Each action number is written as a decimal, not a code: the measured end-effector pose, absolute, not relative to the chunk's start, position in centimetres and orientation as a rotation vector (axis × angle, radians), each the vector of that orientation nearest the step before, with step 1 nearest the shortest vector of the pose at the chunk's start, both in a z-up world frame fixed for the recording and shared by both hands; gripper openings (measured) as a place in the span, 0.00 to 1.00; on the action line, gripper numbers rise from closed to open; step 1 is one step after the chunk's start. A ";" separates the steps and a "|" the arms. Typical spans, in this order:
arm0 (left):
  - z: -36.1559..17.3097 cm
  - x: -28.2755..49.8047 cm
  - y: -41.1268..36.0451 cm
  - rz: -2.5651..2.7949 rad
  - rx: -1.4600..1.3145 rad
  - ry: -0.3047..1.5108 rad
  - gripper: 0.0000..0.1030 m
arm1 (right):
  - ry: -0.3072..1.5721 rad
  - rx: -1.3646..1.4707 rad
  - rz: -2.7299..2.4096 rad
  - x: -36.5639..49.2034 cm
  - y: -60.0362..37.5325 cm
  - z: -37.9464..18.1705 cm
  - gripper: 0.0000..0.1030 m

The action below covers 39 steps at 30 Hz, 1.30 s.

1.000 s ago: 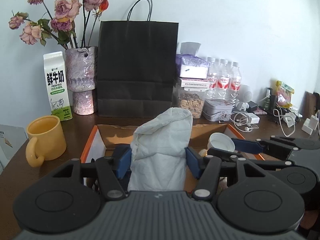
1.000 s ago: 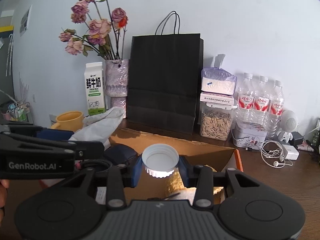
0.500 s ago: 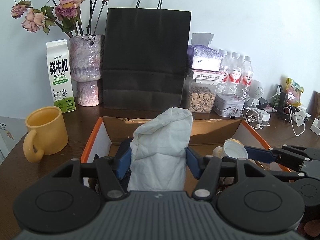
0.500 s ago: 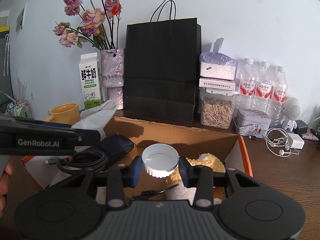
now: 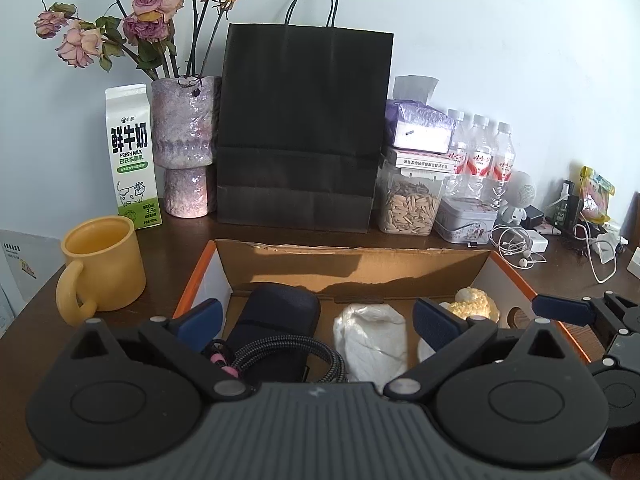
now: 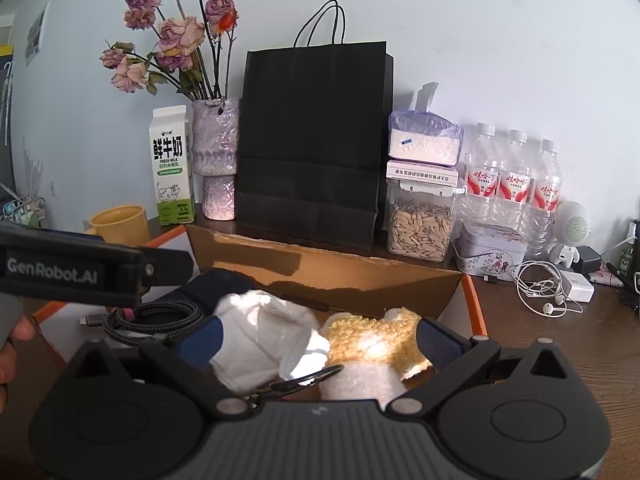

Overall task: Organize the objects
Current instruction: 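Carry the cloth and cap over the box and open both tools, then raise both open tools out of the box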

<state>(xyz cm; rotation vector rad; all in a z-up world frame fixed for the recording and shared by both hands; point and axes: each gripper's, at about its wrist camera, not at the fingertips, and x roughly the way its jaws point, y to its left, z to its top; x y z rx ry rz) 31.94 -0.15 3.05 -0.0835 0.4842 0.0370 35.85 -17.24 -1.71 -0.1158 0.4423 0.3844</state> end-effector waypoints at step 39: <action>3.8 22.4 -0.1 0.033 -0.053 0.496 1.00 | 0.425 -0.134 0.353 25.5 -22.6 -0.6 1.00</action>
